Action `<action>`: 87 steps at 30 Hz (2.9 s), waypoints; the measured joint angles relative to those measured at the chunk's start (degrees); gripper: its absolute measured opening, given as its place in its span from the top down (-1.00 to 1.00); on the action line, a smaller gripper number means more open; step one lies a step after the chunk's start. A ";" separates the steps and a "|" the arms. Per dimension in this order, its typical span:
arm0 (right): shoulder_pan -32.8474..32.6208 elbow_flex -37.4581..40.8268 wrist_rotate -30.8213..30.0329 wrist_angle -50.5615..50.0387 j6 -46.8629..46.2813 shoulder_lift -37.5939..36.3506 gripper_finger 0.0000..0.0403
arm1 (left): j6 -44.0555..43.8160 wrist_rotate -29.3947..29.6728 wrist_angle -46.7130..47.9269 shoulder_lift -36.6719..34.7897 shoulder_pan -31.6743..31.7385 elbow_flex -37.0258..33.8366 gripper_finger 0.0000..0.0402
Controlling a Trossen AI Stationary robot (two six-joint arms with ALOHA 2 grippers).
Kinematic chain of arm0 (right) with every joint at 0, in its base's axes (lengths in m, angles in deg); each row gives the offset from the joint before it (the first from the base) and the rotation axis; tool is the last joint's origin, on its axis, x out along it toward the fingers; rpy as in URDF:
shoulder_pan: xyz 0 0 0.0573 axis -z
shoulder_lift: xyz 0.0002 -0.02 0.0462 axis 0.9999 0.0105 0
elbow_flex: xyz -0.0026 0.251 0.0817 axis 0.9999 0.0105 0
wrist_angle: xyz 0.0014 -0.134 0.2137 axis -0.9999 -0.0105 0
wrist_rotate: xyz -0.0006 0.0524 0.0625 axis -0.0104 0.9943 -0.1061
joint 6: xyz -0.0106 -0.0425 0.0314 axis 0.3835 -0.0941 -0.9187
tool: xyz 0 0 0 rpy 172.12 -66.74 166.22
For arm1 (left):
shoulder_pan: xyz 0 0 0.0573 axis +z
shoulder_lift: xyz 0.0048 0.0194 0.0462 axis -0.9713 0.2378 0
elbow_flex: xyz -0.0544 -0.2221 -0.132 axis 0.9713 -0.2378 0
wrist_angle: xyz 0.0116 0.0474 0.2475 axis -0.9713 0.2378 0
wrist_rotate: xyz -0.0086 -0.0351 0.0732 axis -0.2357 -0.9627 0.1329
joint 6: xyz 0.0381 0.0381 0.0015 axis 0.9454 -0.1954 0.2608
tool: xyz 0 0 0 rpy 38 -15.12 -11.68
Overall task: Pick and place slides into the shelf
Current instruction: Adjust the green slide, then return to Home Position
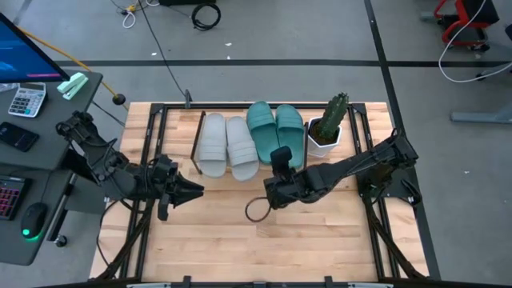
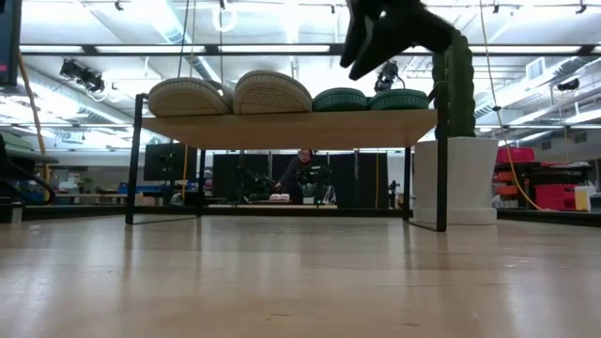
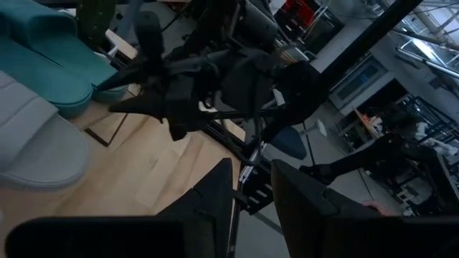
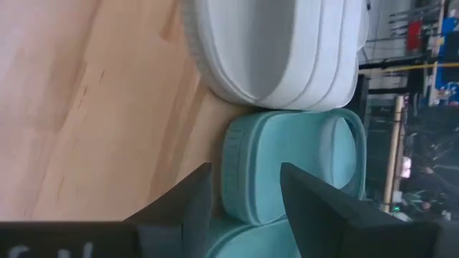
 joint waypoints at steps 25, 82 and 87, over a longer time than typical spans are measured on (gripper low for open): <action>7.43 2.91 14.17 6.96 3.09 0.31 0.45 | -0.04 0.37 0.02 0.00 0.04 0.00 0.49; 6.44 -4.65 22.96 1.21 -1.29 0.37 0.06 | 0.22 2.62 1.42 0.02 0.04 0.00 0.48; 6.12 -11.66 19.71 -8.00 -4.33 0.37 -0.01 | 1.41 3.41 1.44 0.02 0.04 0.00 0.48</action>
